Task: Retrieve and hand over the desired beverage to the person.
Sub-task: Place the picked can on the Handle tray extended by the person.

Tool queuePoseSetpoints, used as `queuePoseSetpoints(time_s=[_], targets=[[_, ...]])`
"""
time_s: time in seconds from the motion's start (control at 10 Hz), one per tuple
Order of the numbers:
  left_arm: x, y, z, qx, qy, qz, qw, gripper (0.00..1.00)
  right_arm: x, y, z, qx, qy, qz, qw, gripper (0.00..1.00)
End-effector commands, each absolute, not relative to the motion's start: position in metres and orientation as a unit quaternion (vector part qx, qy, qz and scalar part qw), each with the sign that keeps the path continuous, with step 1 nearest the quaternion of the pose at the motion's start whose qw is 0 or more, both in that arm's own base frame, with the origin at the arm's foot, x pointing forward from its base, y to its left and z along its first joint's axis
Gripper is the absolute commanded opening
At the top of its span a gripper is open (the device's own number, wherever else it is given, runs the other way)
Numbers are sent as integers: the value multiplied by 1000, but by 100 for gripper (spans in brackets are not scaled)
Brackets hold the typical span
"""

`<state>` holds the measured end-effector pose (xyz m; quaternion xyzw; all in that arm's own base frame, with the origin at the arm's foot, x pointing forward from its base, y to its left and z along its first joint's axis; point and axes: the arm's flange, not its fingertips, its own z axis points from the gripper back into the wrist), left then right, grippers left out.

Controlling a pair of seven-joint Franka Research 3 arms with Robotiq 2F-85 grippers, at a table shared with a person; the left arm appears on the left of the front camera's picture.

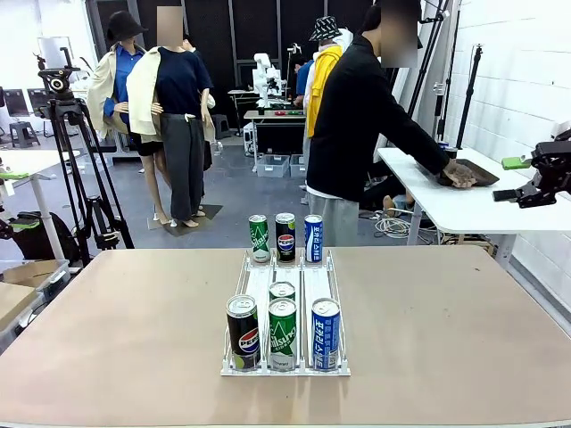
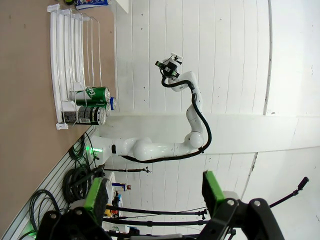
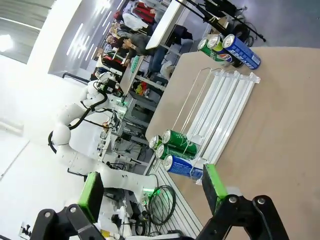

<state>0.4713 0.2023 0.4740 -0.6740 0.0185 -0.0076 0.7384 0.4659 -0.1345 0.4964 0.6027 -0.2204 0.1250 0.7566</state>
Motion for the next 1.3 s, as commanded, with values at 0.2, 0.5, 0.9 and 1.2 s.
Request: queuePoseSetpoints(time_s=[0.2, 0.5, 0.9, 1.2], targets=[[471, 202, 476, -671, 16, -6, 741, 100, 462, -136, 497, 603, -222, 124, 756, 100], [471, 202, 476, -671, 16, -6, 741, 100, 462, -136, 497, 603, -222, 124, 756, 100], [471, 202, 476, -671, 16, -6, 741, 100, 462, -136, 497, 603, -222, 124, 756, 100], [471, 202, 476, -671, 16, -6, 741, 100, 462, -136, 497, 603, -222, 124, 756, 100]])
